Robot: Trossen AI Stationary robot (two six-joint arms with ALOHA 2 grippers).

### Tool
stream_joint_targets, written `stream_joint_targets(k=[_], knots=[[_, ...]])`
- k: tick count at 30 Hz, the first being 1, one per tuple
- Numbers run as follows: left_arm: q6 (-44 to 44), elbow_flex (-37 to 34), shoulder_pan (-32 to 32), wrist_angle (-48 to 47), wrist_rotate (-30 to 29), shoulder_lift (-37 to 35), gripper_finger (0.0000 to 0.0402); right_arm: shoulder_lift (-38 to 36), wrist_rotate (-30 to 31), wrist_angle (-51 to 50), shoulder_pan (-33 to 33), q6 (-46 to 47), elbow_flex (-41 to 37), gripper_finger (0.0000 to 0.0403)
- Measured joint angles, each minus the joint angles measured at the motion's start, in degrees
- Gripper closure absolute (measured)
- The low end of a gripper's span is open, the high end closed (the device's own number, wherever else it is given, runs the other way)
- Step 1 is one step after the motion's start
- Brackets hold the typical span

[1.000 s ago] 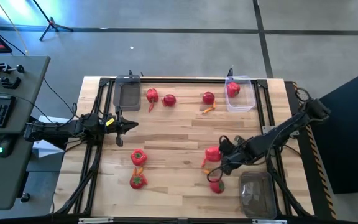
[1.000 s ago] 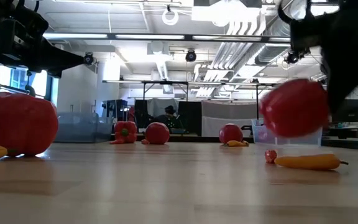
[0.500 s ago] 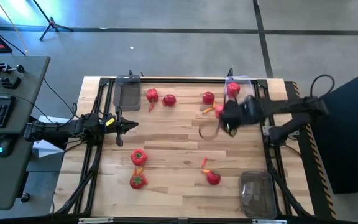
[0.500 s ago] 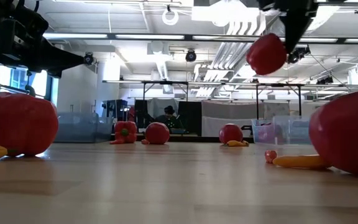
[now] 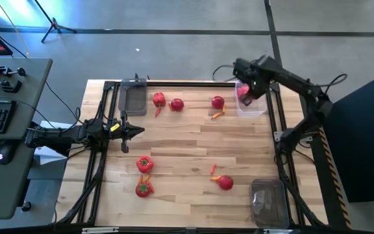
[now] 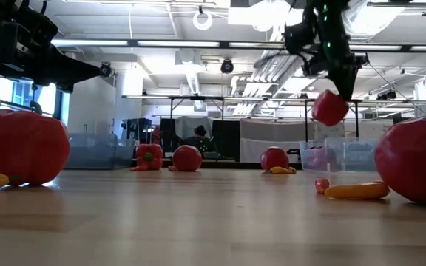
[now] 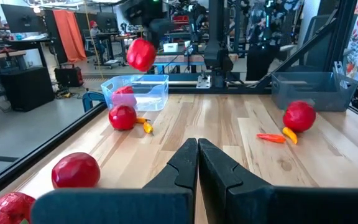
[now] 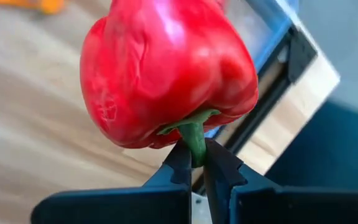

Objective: Sort produce into baskets
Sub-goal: Put the red bell pepper into the transparent bin

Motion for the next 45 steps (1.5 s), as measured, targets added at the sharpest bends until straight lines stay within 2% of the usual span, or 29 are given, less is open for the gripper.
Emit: stream_joint_targets(k=[8,17,35,45], knots=[[-0.5,0.0,0.0,0.0,0.0,0.0,0.0402,8.8,-0.5,0.0,-11.7,-2.9,5.6,0.0400],[-0.9,0.0,0.0,0.0,0.0,0.0,0.0402,15.8,-0.3,0.0,-17.2,-10.3,9.4,0.0399],[-0.8,0.0,0.0,0.0,0.0,0.0,0.0402,16.3,12.2,0.0,-17.7,-20.2,9.3,0.0398],[-0.4,0.0,0.0,0.0,0.0,0.0,0.0402,16.9,13.9,0.0,-15.4,-25.2,9.3,0.0398]])
